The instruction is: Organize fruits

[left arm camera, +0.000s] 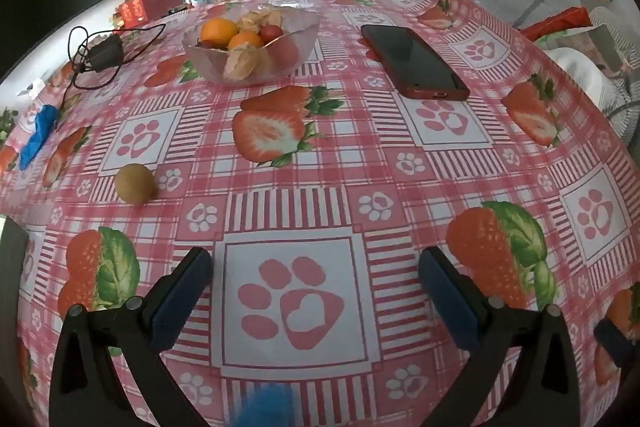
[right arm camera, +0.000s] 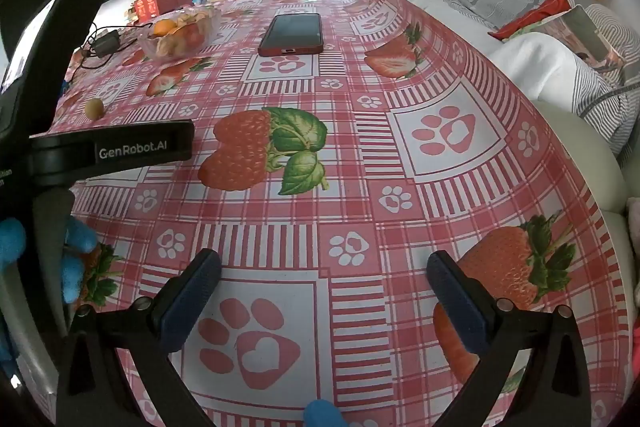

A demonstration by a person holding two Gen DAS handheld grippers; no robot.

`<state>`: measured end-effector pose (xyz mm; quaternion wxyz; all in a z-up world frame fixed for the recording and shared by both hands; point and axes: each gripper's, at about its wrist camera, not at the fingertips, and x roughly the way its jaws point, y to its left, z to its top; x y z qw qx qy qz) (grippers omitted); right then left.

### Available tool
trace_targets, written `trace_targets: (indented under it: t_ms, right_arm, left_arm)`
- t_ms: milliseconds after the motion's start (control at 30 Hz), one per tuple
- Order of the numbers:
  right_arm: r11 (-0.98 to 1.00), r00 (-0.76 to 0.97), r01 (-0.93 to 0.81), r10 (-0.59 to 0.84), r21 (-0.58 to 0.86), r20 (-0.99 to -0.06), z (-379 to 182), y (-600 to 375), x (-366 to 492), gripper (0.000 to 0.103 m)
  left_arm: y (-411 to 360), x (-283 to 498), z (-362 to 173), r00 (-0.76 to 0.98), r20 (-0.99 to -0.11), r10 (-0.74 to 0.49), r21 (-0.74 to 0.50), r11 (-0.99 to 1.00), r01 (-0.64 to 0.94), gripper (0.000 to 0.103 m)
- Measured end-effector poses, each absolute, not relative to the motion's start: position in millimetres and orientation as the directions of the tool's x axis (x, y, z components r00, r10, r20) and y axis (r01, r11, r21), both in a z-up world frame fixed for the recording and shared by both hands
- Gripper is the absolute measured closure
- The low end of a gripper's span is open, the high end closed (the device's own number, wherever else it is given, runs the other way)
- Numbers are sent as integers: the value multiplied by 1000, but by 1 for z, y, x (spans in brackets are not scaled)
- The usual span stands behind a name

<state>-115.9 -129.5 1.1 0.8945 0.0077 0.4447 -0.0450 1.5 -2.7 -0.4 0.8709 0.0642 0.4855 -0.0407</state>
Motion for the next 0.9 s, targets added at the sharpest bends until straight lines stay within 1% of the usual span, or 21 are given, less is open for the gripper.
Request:
trace_targets:
  t_ms: [33, 67, 100, 900]
  right_arm:
    - [996, 600, 88, -73, -26, -796, 1, -129, -116, 0]
    - [996, 600, 88, -73, -25, -796, 1, -130, -116, 0]
    - [996, 600, 88, -73, -25, -796, 1, -130, -116, 0]
    - [996, 601, 88, -74, -26, -796, 1, -130, -116, 0]
  left_arm:
    - [-3, 2, 0, 536, -844, -35, 43, 990, 133, 0]
    - [2, -1, 1, 572, -817, -77, -5, 992, 126, 0]
    - [2, -1, 1, 571, -817, -79, -8, 992, 127, 0]
    - [1, -1, 1, 571, -818, -73, -1, 992, 126, 0]
